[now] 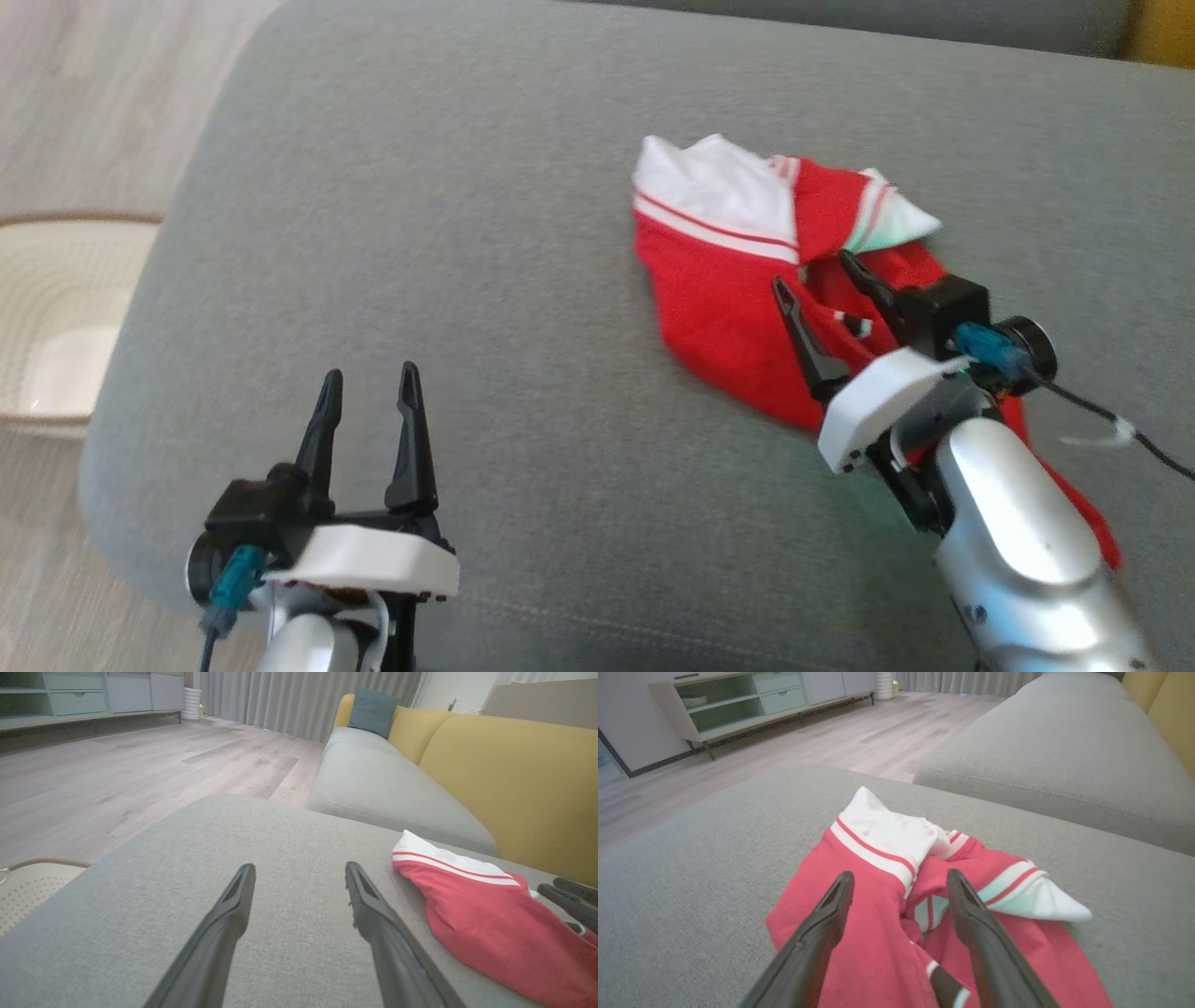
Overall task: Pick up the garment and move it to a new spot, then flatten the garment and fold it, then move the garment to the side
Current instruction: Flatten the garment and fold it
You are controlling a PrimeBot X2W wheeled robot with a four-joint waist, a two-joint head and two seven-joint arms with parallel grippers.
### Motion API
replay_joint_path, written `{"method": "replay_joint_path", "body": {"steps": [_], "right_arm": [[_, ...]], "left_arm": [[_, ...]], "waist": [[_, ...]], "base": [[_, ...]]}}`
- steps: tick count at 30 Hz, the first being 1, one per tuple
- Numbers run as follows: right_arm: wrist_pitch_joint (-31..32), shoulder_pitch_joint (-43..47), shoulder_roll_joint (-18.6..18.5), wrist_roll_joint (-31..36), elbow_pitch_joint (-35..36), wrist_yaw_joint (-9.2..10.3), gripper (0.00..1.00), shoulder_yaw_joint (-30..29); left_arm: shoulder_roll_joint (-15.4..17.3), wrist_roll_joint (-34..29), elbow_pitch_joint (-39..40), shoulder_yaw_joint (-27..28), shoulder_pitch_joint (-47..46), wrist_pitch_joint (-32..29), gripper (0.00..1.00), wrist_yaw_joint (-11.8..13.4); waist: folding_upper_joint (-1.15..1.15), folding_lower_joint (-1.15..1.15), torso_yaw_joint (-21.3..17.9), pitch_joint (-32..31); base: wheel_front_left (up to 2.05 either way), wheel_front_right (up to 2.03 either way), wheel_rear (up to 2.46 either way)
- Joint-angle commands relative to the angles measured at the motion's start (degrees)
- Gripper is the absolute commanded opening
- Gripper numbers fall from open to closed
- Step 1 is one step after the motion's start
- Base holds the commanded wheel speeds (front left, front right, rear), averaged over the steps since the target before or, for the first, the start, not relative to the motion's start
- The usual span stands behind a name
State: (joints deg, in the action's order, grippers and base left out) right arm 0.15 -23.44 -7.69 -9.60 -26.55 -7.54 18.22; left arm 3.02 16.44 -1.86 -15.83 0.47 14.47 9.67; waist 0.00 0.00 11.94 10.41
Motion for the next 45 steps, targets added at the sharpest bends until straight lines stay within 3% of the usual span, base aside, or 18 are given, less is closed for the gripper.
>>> {"method": "replay_joint_path", "body": {"steps": [1,8,17,18,22,23,24,25,34,41,42,43,44,45], "right_arm": [[0.5,-2.3,0.4,-0.5,0.6,0.05,1.0,1.3],[1.8,-5.9,0.5,-0.4,-6.3,0.05,1.0,0.3],[-0.5,-8.1,1.1,-0.9,-8.0,0.05,1.0,1.8],[-0.7,-8.2,1.3,-1.0,-8.0,0.05,0.91,2.0],[-1.8,-7.9,1.9,-1.3,-8.8,0.05,0.34,2.7],[-2.5,-7.8,2.1,-1.4,-8.9,0.05,0.25,2.9],[-3.1,-7.6,2.3,-1.4,-9.0,0.05,0.06,3.1],[-3.7,-7.5,2.5,-1.4,-9.1,0.05,0.0,3.6],[-5.6,-6.5,4.2,-2.6,-8.4,0.05,0.0,12.8],[-5.6,-6.6,4.7,-3.3,-9.9,0.05,0.0,25.0],[-5.5,-6.6,4.8,-3.6,-10.1,0.05,0.09,27.1],[-5.4,-6.6,4.8,-4.1,-10.1,0.05,0.41,29.6],[-5.2,-6.7,4.8,-4.9,-9.9,0.05,0.89,32.3],[-4.9,-6.9,4.8,-5.8,-9.7,0.05,1.0,34.8]], "left_arm": [[-0.1,0.3,2.3,1.8,-2.9,0.5,1.0,0.5],[-0.1,1.2,2.6,1.5,-3.1,0.5,1.0,1.1],[-0.1,1.5,2.7,1.4,-3.3,0.5,1.0,1.3],[-0.1,1.5,2.7,1.4,-3.3,0.5,1.0,1.4],[-0.1,1.2,2.1,1.3,-2.6,0.5,1.0,1.3],[-0.1,1.1,1.9,1.2,-2.3,0.5,1.0,1.3],[-0.1,1.0,1.8,1.1,-2.0,0.5,1.0,1.2],[-0.1,0.9,1.8,1.0,-1.8,0.5,1.0,1.2],[-0.1,0.3,1.5,0.7,-0.6,0.5,1.0,0.8],[-0.1,0.4,1.4,0.5,-0.4,0.5,1.0,0.6],[-0.1,0.4,1.3,0.4,-0.3,0.5,1.0,0.6],[-0.1,0.4,1.3,0.4,-0.3,0.5,1.0,0.6],[-0.1,0.4,1.2,0.4,-0.3,0.5,1.0,0.6],[-0.1,0.4,1.2,0.5,-0.3,0.5,1.0,0.7]], "waist": [[0.0,0.0,1.9,1.0],[0.0,0.0,4.9,1.9],[0.0,0.0,6.2,2.3],[0.0,0.0,6.2,2.2],[0.0,0.0,6.4,0.6],[0.0,0.0,6.4,0.2],[0.0,0.0,6.5,-0.2],[0.0,0.0,6.5,-0.6],[0.0,0.0,6.9,-2.0],[0.0,0.0,8.3,-2.2],[0.0,0.0,8.5,-2.2],[0.0,0.0,8.7,-2.2],[0.0,0.0,8.9,-2.2],[0.0,0.0,9.0,-2.2]], "base": [[0.0,0.0,0.0],[0.0,0.0,0.0],[0.0,0.0,0.0],[0.0,0.0,0.0],[0.0,0.0,0.0],[0.0,0.0,0.0],[0.0,0.0,0.0],[0.0,0.0,0.0],[0.0,0.0,0.0],[0.0,0.0,0.0],[0.0,0.0,0.0],[0.0,0.0,0.0],[0.0,0.0,0.0],[0.0,0.0,0.0]]}}
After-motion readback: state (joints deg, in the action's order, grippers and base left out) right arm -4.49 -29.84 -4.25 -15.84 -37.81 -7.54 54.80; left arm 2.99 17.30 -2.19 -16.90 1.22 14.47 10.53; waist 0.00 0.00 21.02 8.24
